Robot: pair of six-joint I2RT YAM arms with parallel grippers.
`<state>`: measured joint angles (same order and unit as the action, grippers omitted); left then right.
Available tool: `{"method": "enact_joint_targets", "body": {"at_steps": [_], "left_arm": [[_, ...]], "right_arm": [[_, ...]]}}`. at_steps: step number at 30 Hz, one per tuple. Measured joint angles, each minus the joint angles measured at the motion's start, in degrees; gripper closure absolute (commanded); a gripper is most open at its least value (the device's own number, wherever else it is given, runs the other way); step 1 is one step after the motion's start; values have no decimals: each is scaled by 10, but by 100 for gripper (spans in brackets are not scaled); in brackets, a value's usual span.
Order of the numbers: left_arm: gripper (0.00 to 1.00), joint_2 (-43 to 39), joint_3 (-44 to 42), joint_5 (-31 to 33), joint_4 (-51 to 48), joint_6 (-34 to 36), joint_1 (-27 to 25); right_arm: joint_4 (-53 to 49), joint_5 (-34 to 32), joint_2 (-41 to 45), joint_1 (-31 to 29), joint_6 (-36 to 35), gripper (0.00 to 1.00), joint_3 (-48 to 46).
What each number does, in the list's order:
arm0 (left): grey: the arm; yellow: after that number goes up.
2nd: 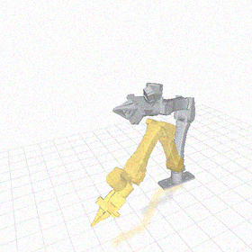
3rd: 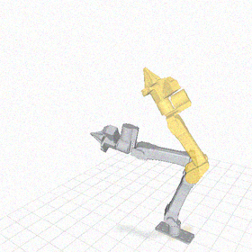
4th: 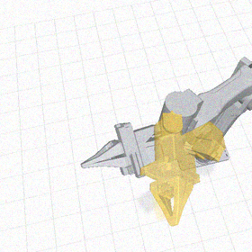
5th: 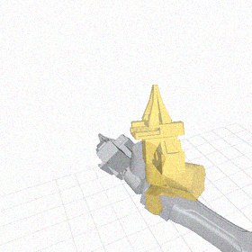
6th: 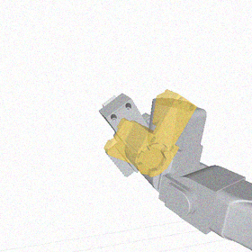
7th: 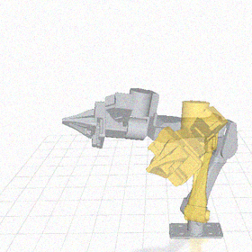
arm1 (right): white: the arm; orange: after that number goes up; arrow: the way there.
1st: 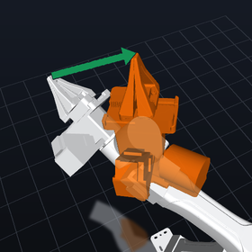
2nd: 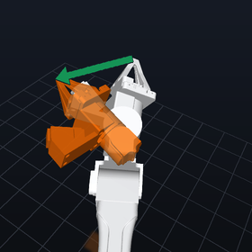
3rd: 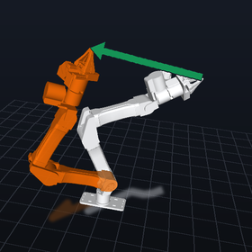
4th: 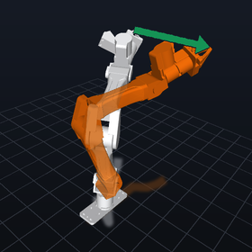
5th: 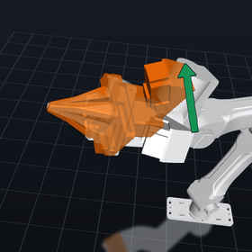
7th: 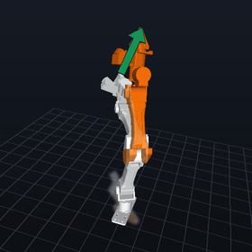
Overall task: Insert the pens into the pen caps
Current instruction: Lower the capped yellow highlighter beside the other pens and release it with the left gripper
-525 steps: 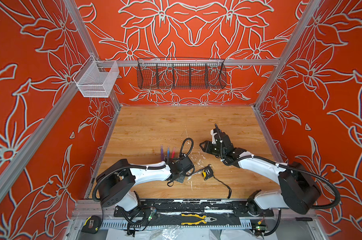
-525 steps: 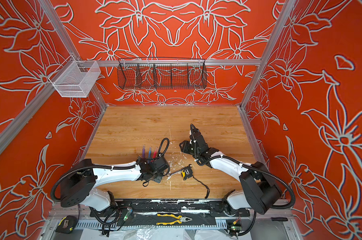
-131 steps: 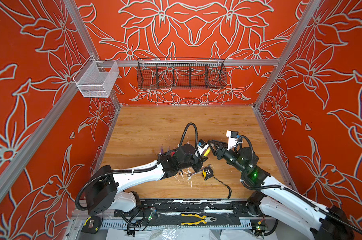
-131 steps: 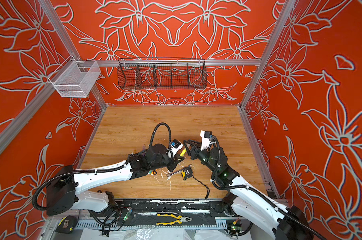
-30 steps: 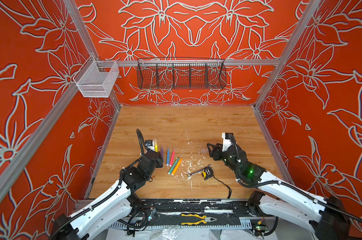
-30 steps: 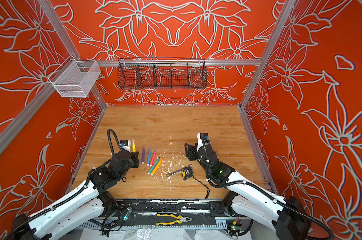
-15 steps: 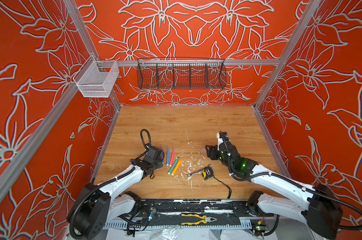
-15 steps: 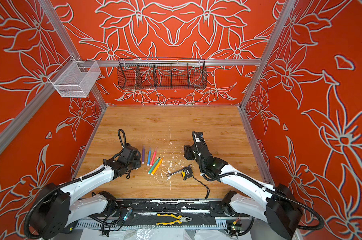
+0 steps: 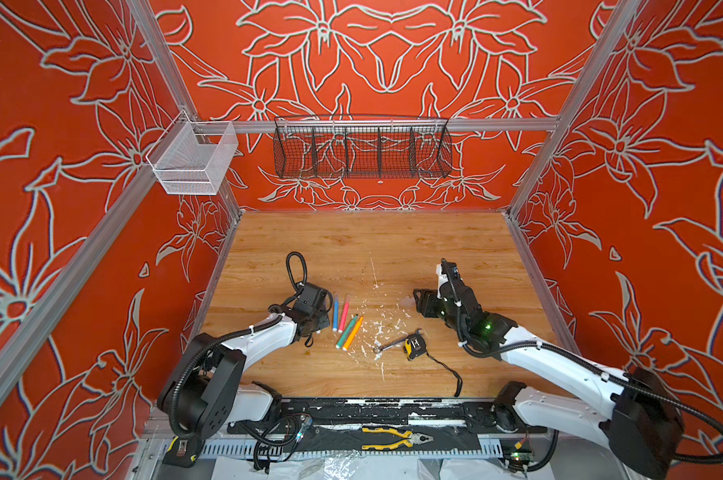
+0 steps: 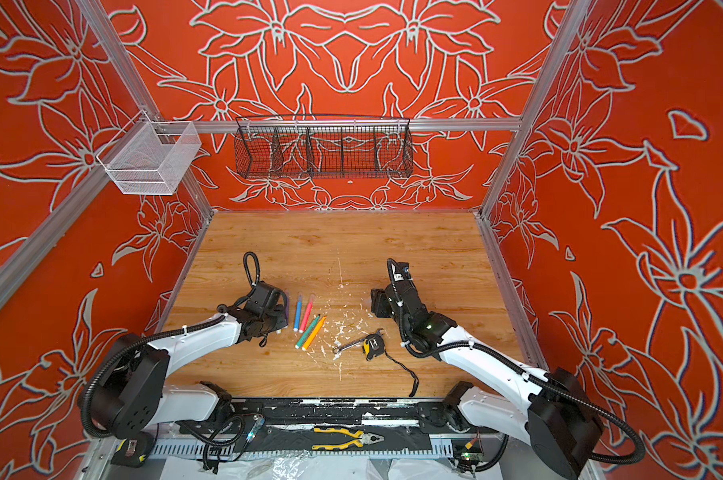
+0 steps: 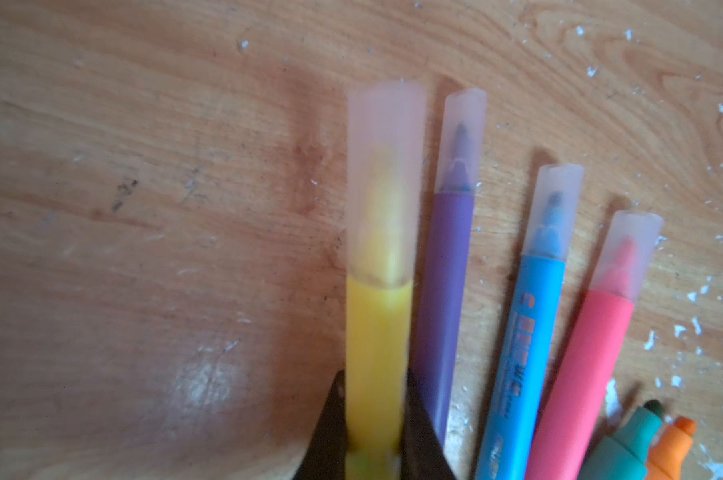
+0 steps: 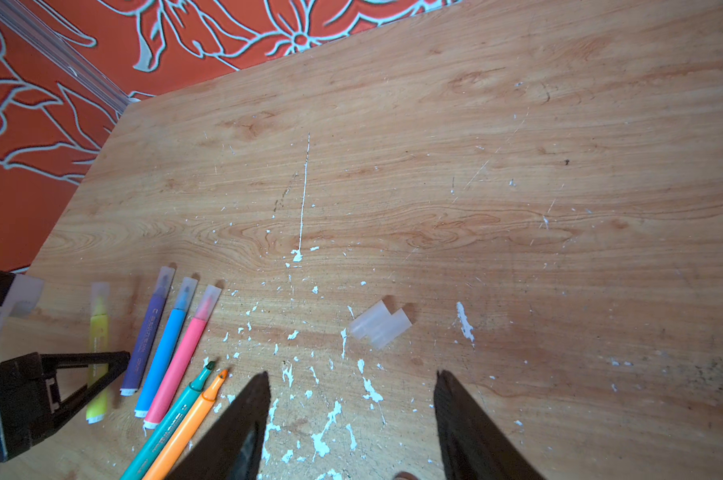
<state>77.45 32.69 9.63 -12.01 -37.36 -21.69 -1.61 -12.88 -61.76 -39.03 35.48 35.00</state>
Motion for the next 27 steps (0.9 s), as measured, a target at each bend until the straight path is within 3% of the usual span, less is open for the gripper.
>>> {"method": "enact_joint_targets", "body": {"at_steps": [6, 21, 27], "left_arm": [[79, -3, 6, -1, 0, 0, 0], [78, -11, 7, -11, -5, 3, 0], [76, -85, 31, -34, -43, 21, 0]], "right_arm": [[-7, 5, 23, 8, 6, 36, 0], [-21, 12, 64, 15, 10, 36, 0], [-25, 12, 70, 19, 10, 36, -2]]}}
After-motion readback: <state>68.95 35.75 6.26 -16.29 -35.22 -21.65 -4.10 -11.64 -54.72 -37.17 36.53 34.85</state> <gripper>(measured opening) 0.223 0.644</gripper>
